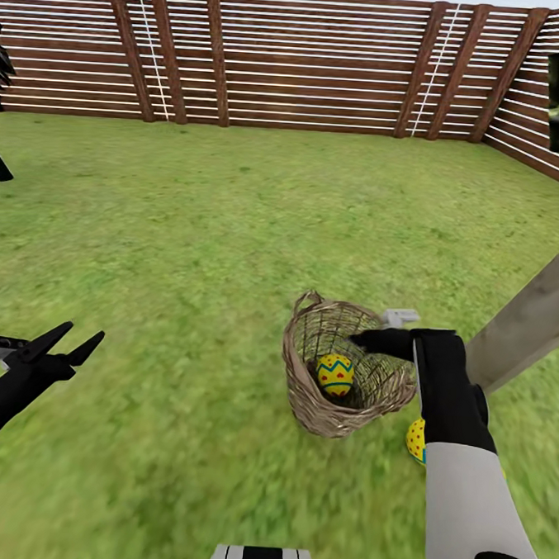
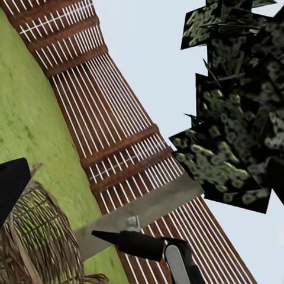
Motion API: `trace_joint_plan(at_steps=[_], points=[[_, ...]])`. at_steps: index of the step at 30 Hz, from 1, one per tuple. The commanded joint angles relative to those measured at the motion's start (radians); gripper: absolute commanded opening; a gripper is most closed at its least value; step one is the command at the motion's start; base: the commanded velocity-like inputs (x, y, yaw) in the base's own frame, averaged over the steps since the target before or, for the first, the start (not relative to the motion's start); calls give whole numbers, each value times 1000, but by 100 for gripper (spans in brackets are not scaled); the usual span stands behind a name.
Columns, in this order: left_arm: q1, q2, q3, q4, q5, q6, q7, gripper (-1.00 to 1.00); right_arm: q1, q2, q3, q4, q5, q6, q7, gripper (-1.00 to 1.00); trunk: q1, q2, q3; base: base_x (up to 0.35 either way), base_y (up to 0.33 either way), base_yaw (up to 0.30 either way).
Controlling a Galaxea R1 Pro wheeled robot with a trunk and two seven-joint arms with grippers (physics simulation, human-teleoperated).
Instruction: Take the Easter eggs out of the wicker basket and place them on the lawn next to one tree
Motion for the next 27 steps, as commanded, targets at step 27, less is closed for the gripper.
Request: trace_joint_plan(at_steps=[27], points=[[0, -1, -1, 0, 2, 5, -1, 100, -1, -1, 122, 217, -2, 47, -193, 100, 3, -2, -24, 174, 0, 0]])
